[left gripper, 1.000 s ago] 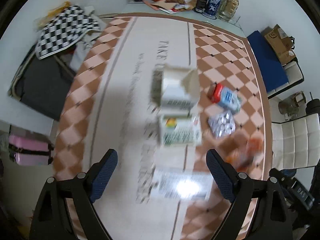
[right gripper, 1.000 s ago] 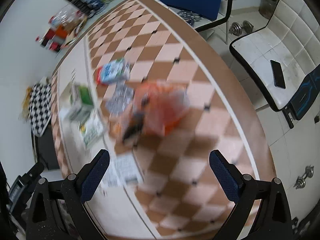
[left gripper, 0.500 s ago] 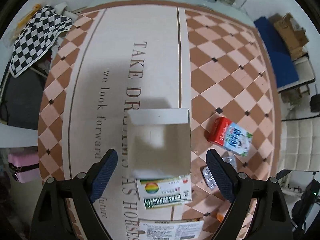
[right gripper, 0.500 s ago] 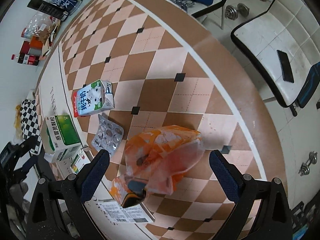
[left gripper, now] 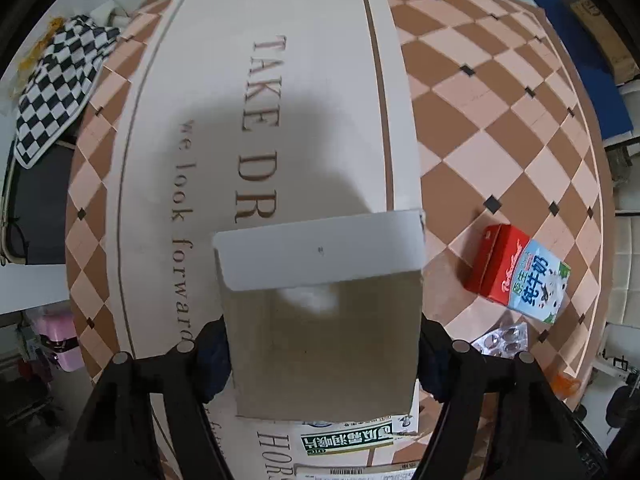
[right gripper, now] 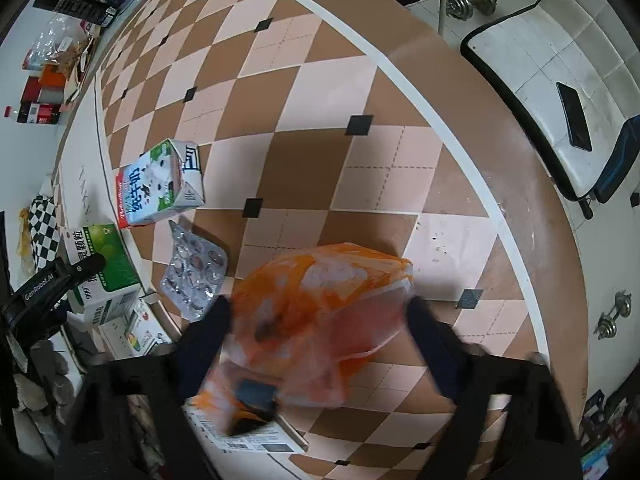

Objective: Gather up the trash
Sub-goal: 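Grasp the white cardboard box with the left gripper while the right grasps the orange bag, then carry the white box and orange bag over the bin and release both, then grasp the white leaflet card with the left gripper while the right grasps the milk carton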

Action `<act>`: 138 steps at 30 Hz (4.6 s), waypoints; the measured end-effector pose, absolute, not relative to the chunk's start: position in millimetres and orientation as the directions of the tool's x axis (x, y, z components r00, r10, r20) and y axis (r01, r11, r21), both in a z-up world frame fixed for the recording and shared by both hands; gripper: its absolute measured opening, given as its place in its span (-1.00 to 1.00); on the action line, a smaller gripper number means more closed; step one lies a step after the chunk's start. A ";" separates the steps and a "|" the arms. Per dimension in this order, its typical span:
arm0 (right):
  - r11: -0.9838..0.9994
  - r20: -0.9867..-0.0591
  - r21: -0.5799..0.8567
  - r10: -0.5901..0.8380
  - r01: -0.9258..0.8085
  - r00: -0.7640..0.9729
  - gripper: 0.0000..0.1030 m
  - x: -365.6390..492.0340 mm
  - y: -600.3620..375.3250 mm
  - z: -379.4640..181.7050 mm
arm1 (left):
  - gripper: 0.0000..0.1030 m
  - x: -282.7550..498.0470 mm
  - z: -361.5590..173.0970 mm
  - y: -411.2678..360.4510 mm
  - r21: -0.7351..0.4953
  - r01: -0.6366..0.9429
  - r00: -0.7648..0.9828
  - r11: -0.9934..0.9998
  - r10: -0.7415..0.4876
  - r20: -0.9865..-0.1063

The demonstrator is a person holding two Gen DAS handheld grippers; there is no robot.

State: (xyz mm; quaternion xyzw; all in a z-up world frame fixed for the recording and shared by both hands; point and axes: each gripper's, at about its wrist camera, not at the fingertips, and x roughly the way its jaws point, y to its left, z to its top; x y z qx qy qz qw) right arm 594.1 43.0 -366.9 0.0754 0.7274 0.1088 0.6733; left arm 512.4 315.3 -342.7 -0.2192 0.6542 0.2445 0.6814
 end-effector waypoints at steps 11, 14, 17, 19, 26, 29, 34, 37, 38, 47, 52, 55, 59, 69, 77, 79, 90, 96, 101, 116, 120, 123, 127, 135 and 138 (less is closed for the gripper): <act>0.954 -0.955 0.296 0.295 -0.054 -0.020 -0.65 586.9 31.9 -350.0 | 0.33 493.8 -301.3 290.5 0.062 -0.601 0.093 0.797 0.147 -0.985; 0.950 -0.952 0.304 0.305 -0.074 0.003 -0.76 583.6 31.8 -339.1 | 0.33 482.0 -287.0 281.0 0.052 -0.601 0.122 0.798 0.156 -0.980; 0.946 -0.950 0.306 0.310 -0.109 0.026 -0.77 577.6 33.3 -327.7 | 0.33 465.8 -276.1 277.0 0.039 -0.609 0.150 0.792 0.164 -0.975; 0.943 -0.949 0.307 0.314 -0.131 0.036 -0.78 572.6 33.8 -321.0 | 0.33 453.7 -268.9 277.5 0.024 -0.614 0.171 0.789 0.163 -0.972; 0.924 -0.942 0.299 0.325 -0.236 0.080 -0.80 542.8 37.5 -293.4 | 0.33 399.6 -244.8 266.3 -0.016 -0.624 0.241 0.781 0.173 -0.955; 0.911 -0.939 0.294 0.333 -0.290 0.092 -0.80 523.8 39.4 -283.2 | 0.33 372.9 -232.6 256.0 -0.028 -0.635 0.266 0.772 0.184 -0.946; 0.877 -0.930 0.297 0.356 -0.378 0.096 -0.80 484.5 39.8 -264.5 | 0.33 323.7 -218.9 238.0 -0.053 -0.655 0.296 0.754 0.192 -0.936; 0.860 -0.926 0.294 0.364 -0.418 0.097 -0.80 459.3 38.0 -256.4 | 0.33 294.8 -212.8 226.0 -0.060 -0.656 0.312 0.753 0.197 -0.930; 0.854 -0.925 0.295 0.368 -0.429 0.096 -0.80 448.4 35.7 -253.4 | 0.33 285.4 -210.9 221.5 -0.061 -0.654 0.316 0.754 0.200 -0.927; 0.816 -0.905 0.303 0.408 -0.492 0.121 -0.81 334.5 1.5 -226.7 | 0.33 186.1 -194.5 161.8 -0.074 -0.582 0.376 0.810 0.187 -0.908; 0.809 -0.897 0.292 0.416 -0.510 0.146 -0.81 256.6 -27.0 -215.5 | 0.33 125.0 -189.7 126.3 -0.094 -0.538 0.410 0.838 0.162 -0.898; 0.818 -0.901 0.290 0.409 -0.496 0.147 -0.81 211.7 -48.2 -216.4 | 0.33 94.3 -191.6 107.4 -0.098 -0.508 0.413 0.856 0.142 -0.900; 0.830 -0.912 0.298 0.393 -0.472 0.116 -0.81 157.1 -73.0 -229.5 | 0.33 63.2 -203.7 86.2 -0.105 -0.482 0.398 0.870 0.110 -0.911; 0.853 -0.952 0.288 0.303 -0.434 -0.038 -0.81 85.8 -115.7 -320.4 | 0.33 18.0 -298.0 48.2 -0.144 -0.501 0.286 0.853 0.006 -0.958; 0.856 -0.956 0.288 0.232 -0.430 -0.180 -0.81 67.9 -129.0 -451.0 | 0.33 8.4 -428.0 43.8 -0.155 -0.579 0.168 0.800 -0.069 -0.983; 0.856 -0.951 0.296 0.224 -0.423 -0.211 -0.81 66.2 -129.3 -488.6 | 0.33 4.2 -461.6 46.1 -0.165 -0.608 0.147 0.777 -0.094 -0.985; 0.861 -0.919 0.348 0.236 -0.371 -0.316 -0.81 73.6 -117.3 -665.2 | 0.41 2.6 -630.2 66.6 -0.295 -0.693 0.123 0.658 -0.295 -0.948; 0.850 -0.902 0.378 0.250 -0.368 -0.351 -0.79 79.9 -98.9 -730.9 | 0.49 4.4 -673.4 75.0 -0.339 -0.712 0.120 0.614 -0.370 -0.921; 0.851 -0.896 0.382 0.246 -0.360 -0.369 -0.26 80.7 -90.5 -755.7 | 0.98 -10.4 -681.4 82.5 -0.316 -0.730 0.097 0.606 -0.365 -0.926; 0.852 -0.956 0.250 0.140 -0.461 -0.260 0.88 63.0 -90.8 -719.2 | 0.98 -51.3 -628.3 81.7 -0.107 -0.734 0.028 0.670 -0.128 -0.991; 0.851 -0.967 0.211 0.111 -0.480 -0.228 0.88 57.4 -95.2 -693.4 | 0.98 -60.6 -608.4 75.3 -0.080 -0.728 0.017 0.681 -0.099 -0.995; 0.853 -0.972 0.198 0.107 -0.482 -0.209 0.88 53.9 -100.8 -666.2 | 0.98 -65.6 -584.8 68.6 -0.074 -0.722 0.018 0.687 -0.089 -0.996; 0.853 -0.980 0.173 0.097 -0.492 -0.175 0.88 48.8 -108.7 -620.0 | 0.98 -67.8 -549.2 57.2 -0.059 -0.700 0.019 0.712 -0.064 -0.998; 0.835 -0.988 0.132 0.070 -0.534 -0.135 0.88 26.1 -120.5 -517.1 | 0.98 -78.2 -461.4 38.2 -0.047 -0.663 0.037 0.747 -0.030 -0.999; 0.829 -0.989 0.130 0.074 -0.544 -0.125 0.88 18.5 -123.2 -477.5 | 0.98 -83.0 -424.9 35.6 -0.054 -0.661 0.059 0.748 -0.021 -0.998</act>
